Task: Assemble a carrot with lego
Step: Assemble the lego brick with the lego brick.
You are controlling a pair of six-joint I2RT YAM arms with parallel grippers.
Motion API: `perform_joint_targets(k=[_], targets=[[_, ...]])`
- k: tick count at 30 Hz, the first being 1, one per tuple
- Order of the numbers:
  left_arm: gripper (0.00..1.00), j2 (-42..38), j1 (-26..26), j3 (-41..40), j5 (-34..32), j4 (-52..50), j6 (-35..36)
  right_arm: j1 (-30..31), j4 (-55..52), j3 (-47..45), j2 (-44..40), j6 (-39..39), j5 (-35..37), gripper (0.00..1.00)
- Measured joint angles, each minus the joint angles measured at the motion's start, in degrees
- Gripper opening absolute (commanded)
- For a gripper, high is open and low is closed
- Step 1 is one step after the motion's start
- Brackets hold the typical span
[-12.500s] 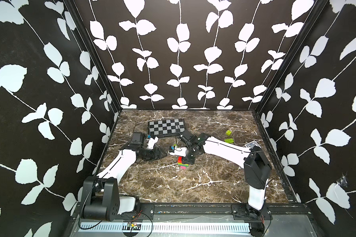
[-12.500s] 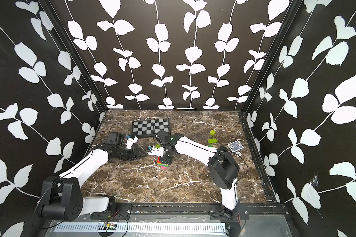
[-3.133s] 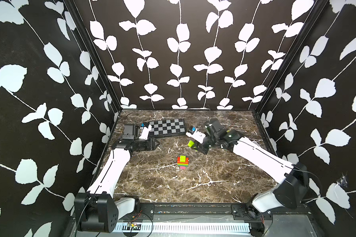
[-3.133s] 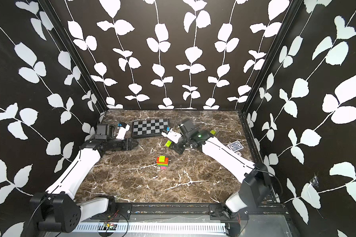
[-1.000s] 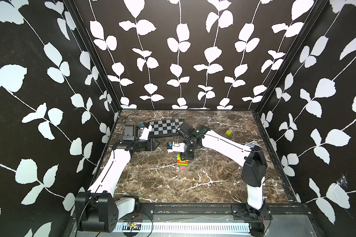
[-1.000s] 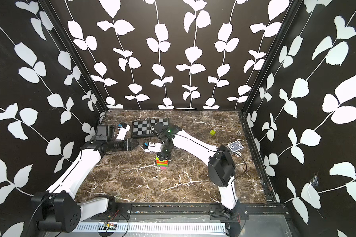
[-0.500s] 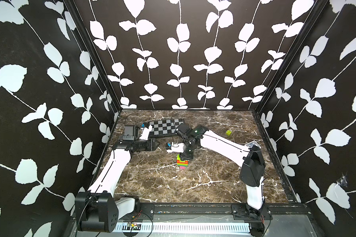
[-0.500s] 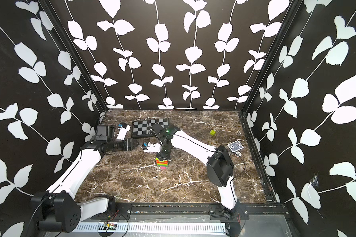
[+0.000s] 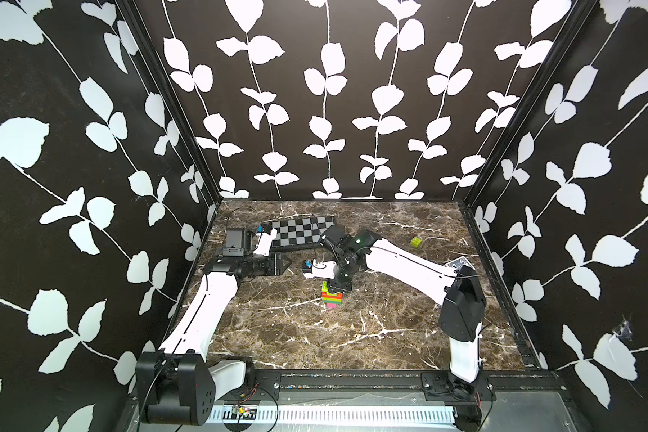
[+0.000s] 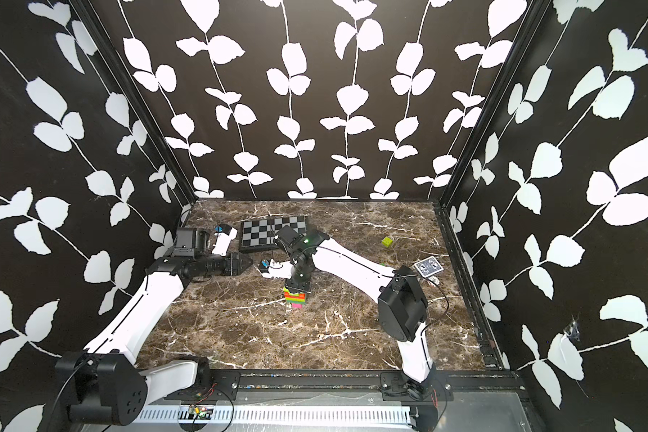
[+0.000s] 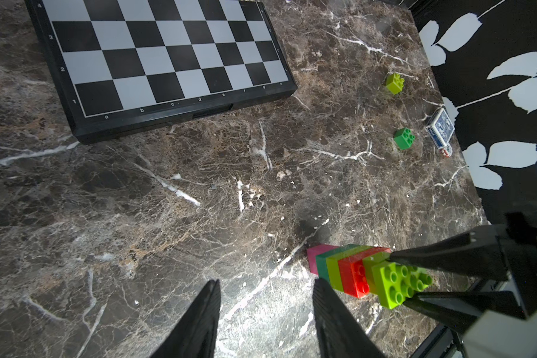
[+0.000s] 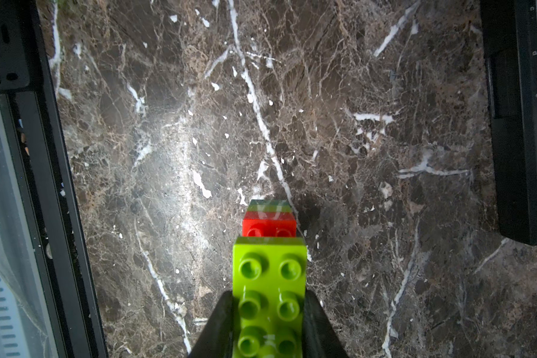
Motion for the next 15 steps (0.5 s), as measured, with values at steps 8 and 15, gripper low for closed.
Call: perform_joint_targets(k=[8,15], targets=[[0.5,-0.3,0.0,0.0,0.2,-0.9,0.0,0.0,-0.9,0.3,0.6,-0.2,0.3,0.15],[0.5,-0.3,-0.4,0.0,-0.5,-1.0,0.0,0.0,-0.5,0.2,1.1,0.5,0.9,0.14]])
